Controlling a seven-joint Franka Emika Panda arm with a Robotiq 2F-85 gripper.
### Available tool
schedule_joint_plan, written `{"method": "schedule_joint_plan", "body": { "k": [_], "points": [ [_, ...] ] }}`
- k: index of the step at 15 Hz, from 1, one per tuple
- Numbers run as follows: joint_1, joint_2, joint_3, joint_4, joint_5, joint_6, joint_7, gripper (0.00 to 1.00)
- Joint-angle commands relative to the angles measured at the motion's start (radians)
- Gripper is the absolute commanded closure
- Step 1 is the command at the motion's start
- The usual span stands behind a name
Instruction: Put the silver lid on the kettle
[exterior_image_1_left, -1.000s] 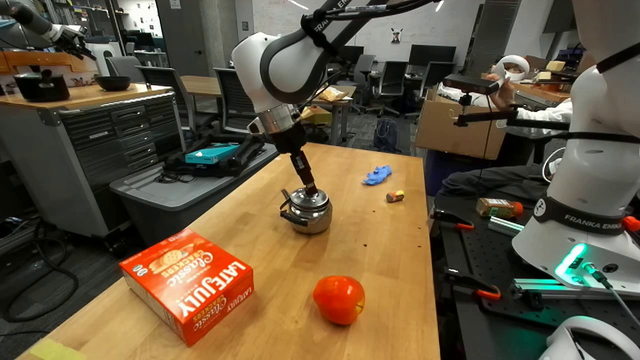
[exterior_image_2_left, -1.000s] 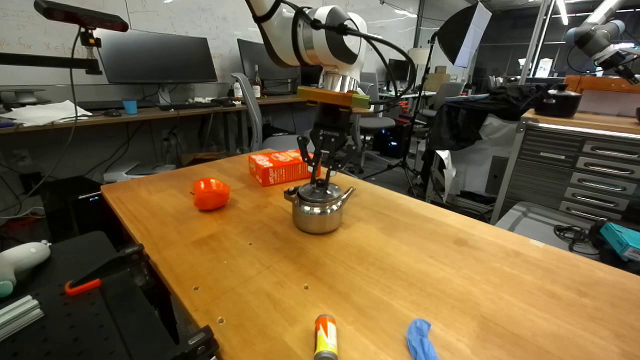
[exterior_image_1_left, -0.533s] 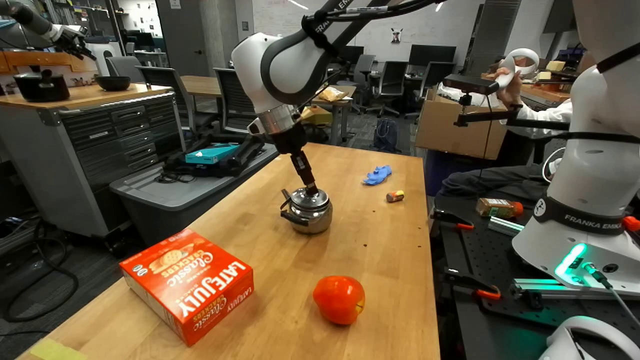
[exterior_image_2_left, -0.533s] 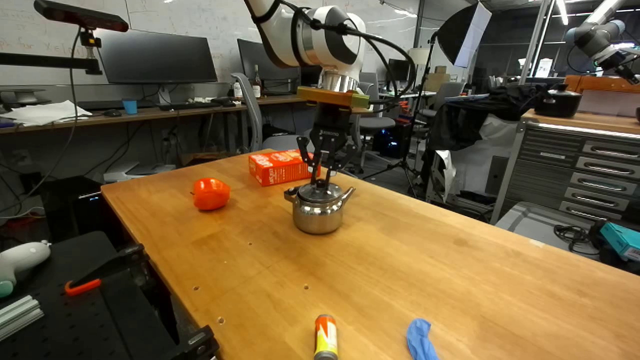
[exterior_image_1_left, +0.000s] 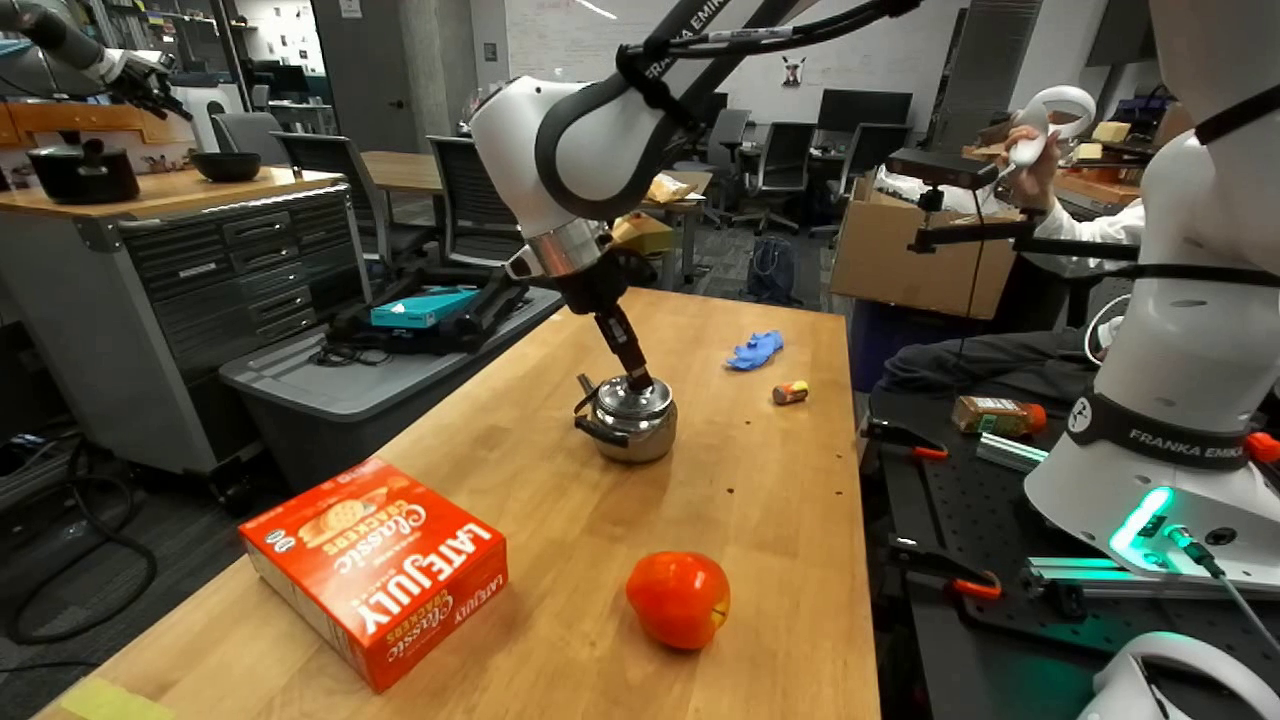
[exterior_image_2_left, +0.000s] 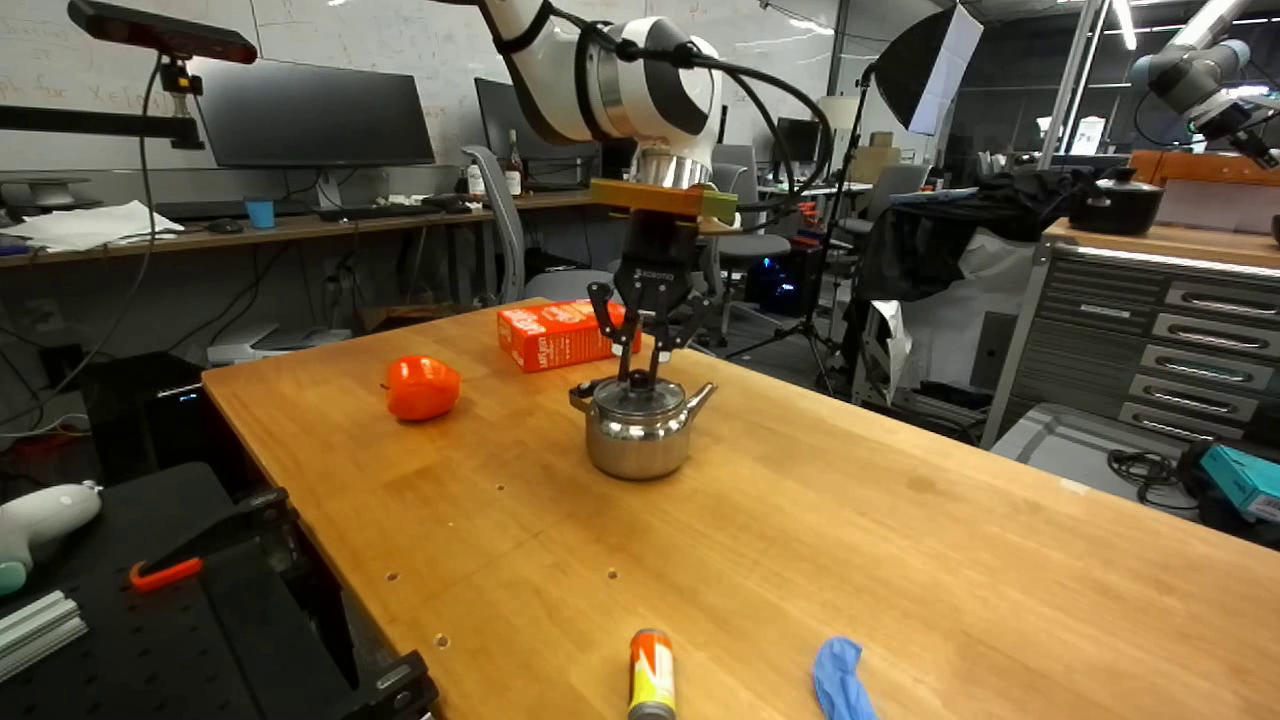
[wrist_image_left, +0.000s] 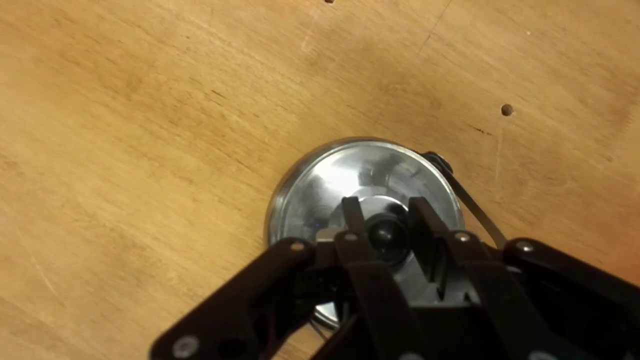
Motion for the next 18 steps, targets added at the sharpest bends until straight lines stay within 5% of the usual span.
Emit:
{"method": "schedule_joint_plan", "body": {
  "k": [1,5,6,7,13,18],
  "points": [
    [0.004,-0.045,-0.003,-0.050,-0.031,-0.020,-0.026,0.85],
    [-0.004,-0.063,-0.004,-0.075,-0.042,-0.013,-0.046,0.84],
    [-0.006,-0.070,-0.004,-0.082,-0.042,-0.013,-0.050,0.47],
    [-0.008,-0.078,-0.005,-0.089,-0.042,-0.014,-0.055,0.46],
    [-0.023,-0.187,0.000,-0.164,-0.026,0.004,-0.091,0.02],
    [-0.027,-0.338,-0.010,-0.251,0.016,0.001,-0.038,0.00]
  ]
}}
